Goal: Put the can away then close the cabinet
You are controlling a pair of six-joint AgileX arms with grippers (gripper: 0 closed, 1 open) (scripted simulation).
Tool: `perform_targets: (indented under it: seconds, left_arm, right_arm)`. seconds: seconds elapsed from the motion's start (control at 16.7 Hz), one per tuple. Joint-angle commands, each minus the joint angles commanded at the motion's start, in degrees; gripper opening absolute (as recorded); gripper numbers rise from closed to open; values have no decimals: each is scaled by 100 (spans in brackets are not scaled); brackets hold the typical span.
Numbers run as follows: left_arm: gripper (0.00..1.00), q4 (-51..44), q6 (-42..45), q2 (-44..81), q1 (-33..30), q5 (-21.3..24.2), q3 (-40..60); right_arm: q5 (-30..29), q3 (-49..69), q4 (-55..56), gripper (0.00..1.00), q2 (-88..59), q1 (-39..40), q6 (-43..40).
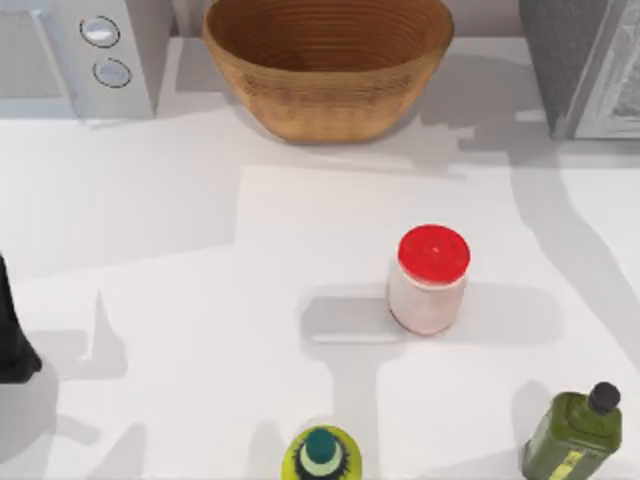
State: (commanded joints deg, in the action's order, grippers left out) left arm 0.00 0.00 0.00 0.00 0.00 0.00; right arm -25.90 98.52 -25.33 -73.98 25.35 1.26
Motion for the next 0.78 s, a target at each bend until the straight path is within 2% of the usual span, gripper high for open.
perform_targets:
  seconds: [0.18, 0.78]
  left_arm:
    - [100, 0, 0, 0, 0, 0, 0]
    - [100, 0, 0, 0, 0, 0, 0]
  right_arm:
    - [-85, 65, -30, 100, 102, -135, -59]
    - [372, 651, 223, 100, -742, -602, -54]
